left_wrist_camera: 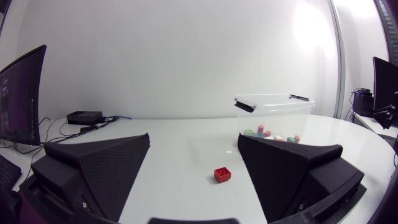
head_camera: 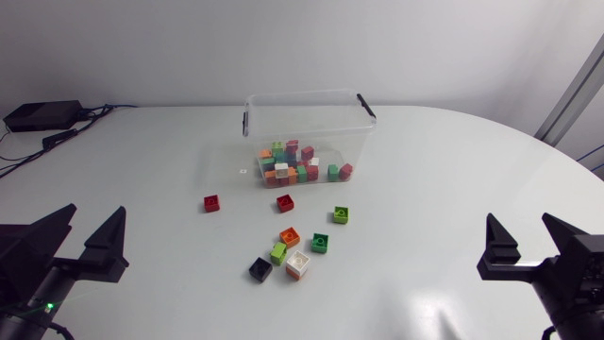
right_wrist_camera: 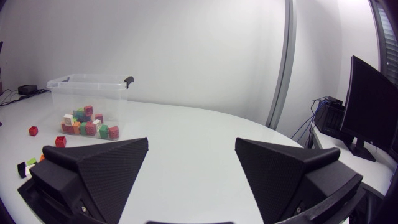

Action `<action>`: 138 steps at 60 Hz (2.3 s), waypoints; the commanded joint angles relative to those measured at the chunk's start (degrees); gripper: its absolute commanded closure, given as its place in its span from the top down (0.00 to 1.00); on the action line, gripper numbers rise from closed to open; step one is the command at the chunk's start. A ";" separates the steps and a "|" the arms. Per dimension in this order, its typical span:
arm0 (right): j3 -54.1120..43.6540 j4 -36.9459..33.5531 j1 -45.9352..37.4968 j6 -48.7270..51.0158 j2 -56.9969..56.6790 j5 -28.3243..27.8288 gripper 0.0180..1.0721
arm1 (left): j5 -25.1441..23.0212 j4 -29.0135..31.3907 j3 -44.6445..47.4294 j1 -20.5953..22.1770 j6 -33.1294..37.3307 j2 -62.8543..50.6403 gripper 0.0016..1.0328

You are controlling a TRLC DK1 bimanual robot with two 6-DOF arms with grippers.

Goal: Place the duplo bricks in the container

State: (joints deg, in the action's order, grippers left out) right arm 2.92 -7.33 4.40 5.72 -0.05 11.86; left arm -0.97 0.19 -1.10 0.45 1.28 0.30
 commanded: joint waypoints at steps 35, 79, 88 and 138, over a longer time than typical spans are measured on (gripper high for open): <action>6.40 -1.28 2.98 -0.62 3.66 -2.72 0.95 | 0.18 2.98 -7.69 1.66 0.65 -3.28 0.93; 28.90 -6.47 5.09 2.28 50.94 -6.06 0.95 | -3.51 14.32 -44.69 7.55 3.38 -72.63 0.93; 30.57 -5.32 4.82 4.13 58.77 -8.61 0.95 | -5.97 21.00 -54.88 6.67 22.10 -88.80 0.93; 44.54 -19.83 6.05 30.23 80.83 -26.89 0.95 | -13.62 38.31 -79.49 4.65 62.35 -117.45 0.86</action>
State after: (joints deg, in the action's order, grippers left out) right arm 46.41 -26.81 9.06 33.45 79.44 -14.96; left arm -13.74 37.23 -77.97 5.30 60.42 -114.02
